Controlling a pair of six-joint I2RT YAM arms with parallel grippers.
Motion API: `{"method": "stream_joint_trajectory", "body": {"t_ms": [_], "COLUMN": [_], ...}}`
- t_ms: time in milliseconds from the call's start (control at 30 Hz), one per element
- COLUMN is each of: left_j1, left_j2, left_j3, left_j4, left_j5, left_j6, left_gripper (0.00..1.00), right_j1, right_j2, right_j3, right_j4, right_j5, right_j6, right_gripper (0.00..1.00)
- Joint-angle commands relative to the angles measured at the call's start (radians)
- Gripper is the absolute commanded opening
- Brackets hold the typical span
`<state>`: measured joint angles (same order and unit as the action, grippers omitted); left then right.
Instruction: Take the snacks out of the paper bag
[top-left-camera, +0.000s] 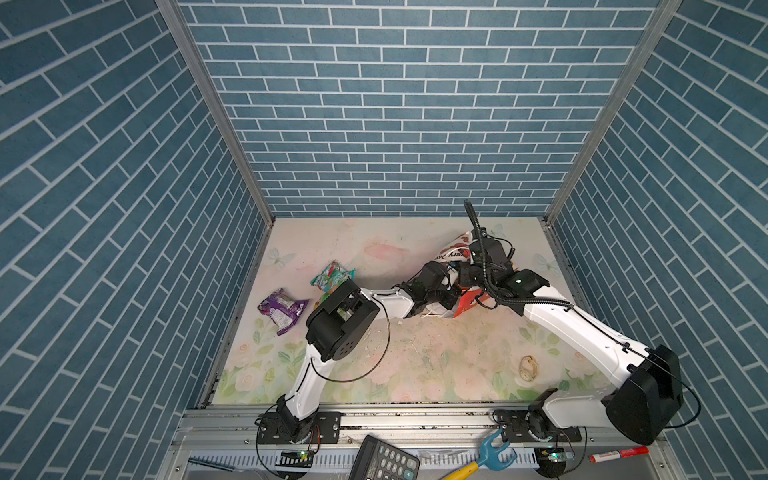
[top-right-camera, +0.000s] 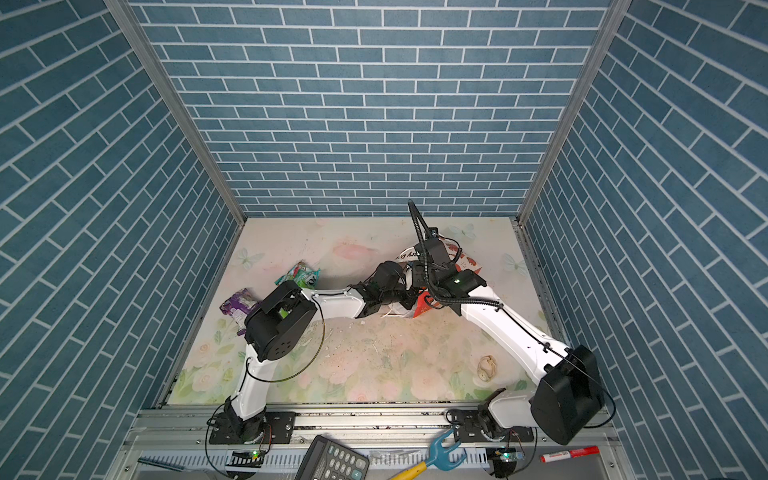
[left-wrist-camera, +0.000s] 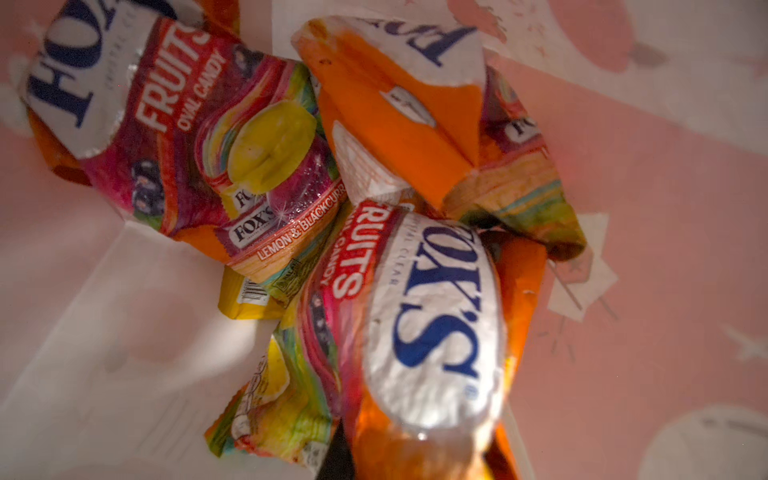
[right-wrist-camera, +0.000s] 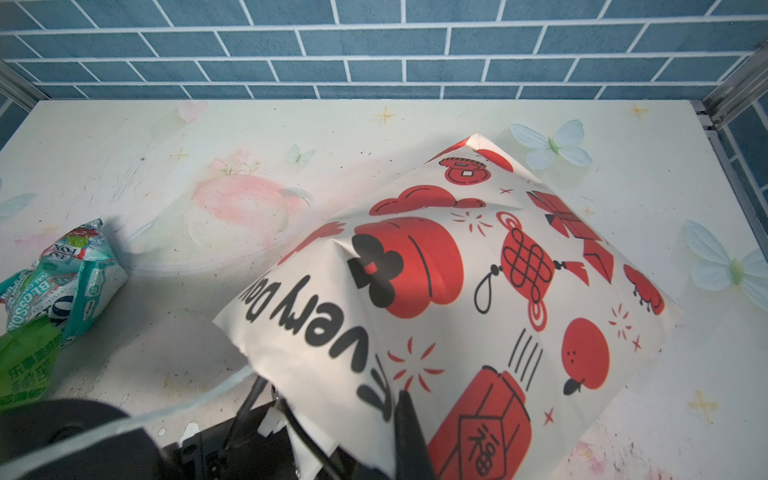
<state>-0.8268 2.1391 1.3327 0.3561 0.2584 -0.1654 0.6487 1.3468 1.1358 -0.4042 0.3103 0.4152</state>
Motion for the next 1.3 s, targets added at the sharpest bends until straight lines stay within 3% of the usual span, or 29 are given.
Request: {"method": "stream_joint_trajectory", "body": {"t_ms": [0,100,1267], "left_j1": [0.003,0.003,0.003], "left_j2": [-0.036,-0.046,-0.161], "left_j3": [-0.019,-0.024,-0.113], "left_j4": [-0.005,-0.008,0.010], "left_j5": [-0.027,-0.030,-0.063], "left_j6": [0.003,0.004,-0.001], "left_gripper": [0.09,0.00,0.00], "right_j1": [-0.004,-0.003,-0.004], "right_j2": [-0.021,-0.021,-0.020], "right_j3": [-0.013,-0.018,-0.024], "right_j4": [-0.023,-0.024,-0.024], "right_j5": [0.005,0.007,0.010], "right_j6": [0.050,0.050,0.057], "right_gripper": [0.00,0.00,0.00]}}
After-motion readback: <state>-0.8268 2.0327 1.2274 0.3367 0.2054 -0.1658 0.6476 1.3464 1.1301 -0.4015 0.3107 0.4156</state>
